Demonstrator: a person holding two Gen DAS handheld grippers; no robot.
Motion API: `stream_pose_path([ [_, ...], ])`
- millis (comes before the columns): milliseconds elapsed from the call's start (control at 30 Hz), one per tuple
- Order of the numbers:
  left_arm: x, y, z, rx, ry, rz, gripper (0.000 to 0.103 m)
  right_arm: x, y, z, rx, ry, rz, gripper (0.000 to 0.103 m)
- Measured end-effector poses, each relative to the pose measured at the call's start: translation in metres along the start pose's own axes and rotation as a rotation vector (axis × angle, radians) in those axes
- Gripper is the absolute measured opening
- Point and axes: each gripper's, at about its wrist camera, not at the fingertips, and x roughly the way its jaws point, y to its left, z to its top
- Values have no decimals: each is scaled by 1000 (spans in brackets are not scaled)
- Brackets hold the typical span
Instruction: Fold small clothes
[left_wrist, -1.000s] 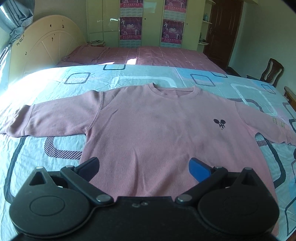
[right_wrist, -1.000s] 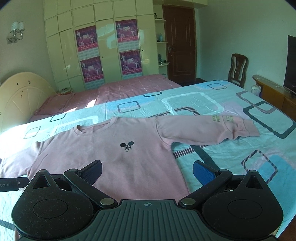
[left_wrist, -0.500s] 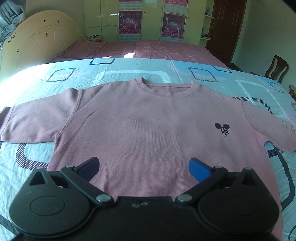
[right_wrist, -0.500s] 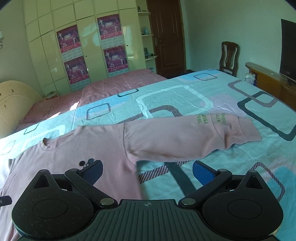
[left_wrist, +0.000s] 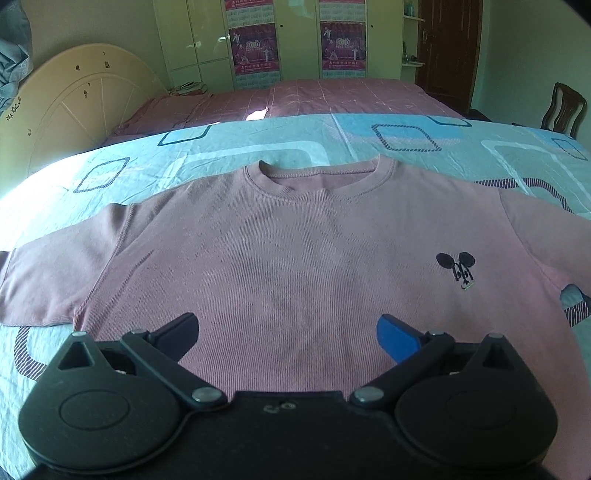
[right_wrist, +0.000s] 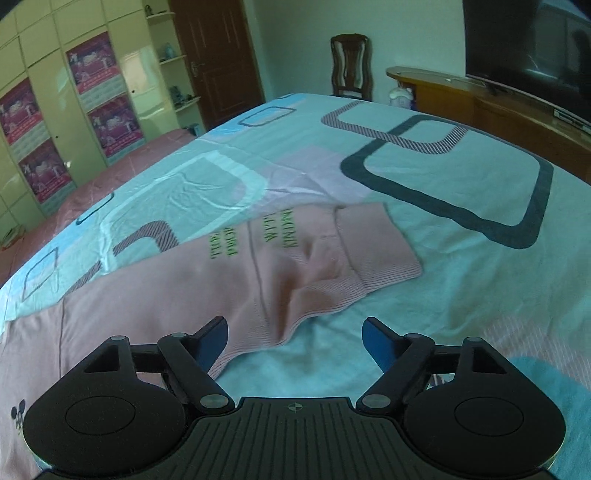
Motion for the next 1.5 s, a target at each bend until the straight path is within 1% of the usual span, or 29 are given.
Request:
stream_pose_path([
  [67,4,0,0,-16,9,14,103,8,-8,4,19,5,-17,80],
  [100,5,0,1,-21,12,22,103,13,-12,5,31,10,-20,75],
  [133,7,1,1,-25,16,29,103,17,-14,5,41,18,-24,62],
  [167,8,2,2,-27,17,32,103,21,-17,6,46,25,-26,57],
  [200,9,2,2,-25,17,36,103,25,-19,7,53,26,-28,54],
  [333,15,2,5,1,31,39,103,32,-23,10,63,3,-38,54],
  [367,17,2,6,1,36,52,103,33,-23,11,61,-1,-38,53],
  [433,20,3,8,-3,38,62,103,38,-25,12,64,-1,-39,26],
  [500,23,4,11,-1,49,67,103,41,-27,14,83,-4,-31,22],
  [600,23,6,14,-2,31,53,102,38,-20,18,63,-21,-24,10],
  [700,22,10,19,0,11,36,102,27,-2,23,32,-61,11,10],
  [833,19,18,24,1,-23,6,101,12,41,28,-23,-106,97,10],
  [967,16,28,26,33,-54,-24,101,-10,106,23,-116,-137,233,10],
  [1067,15,43,28,11,-62,-43,101,-26,163,6,-187,-136,349,10],
  [1167,15,63,30,-42,-47,-74,101,-38,221,-22,-272,-103,463,10],
  [1233,16,76,30,-68,-36,-80,101,-41,256,-47,-328,-62,530,10],
  [1300,16,86,30,-80,-29,-75,101,-41,285,-75,-380,-11,578,10],
  [1367,16,91,28,-79,-29,-81,101,-38,306,-101,-419,60,625,10],
  [1467,18,91,27,-65,-22,-106,101,-33,325,-131,-493,136,654,11],
  [1500,19,89,27,-60,-20,-119,101,-33,327,-139,-516,153,651,21],
])
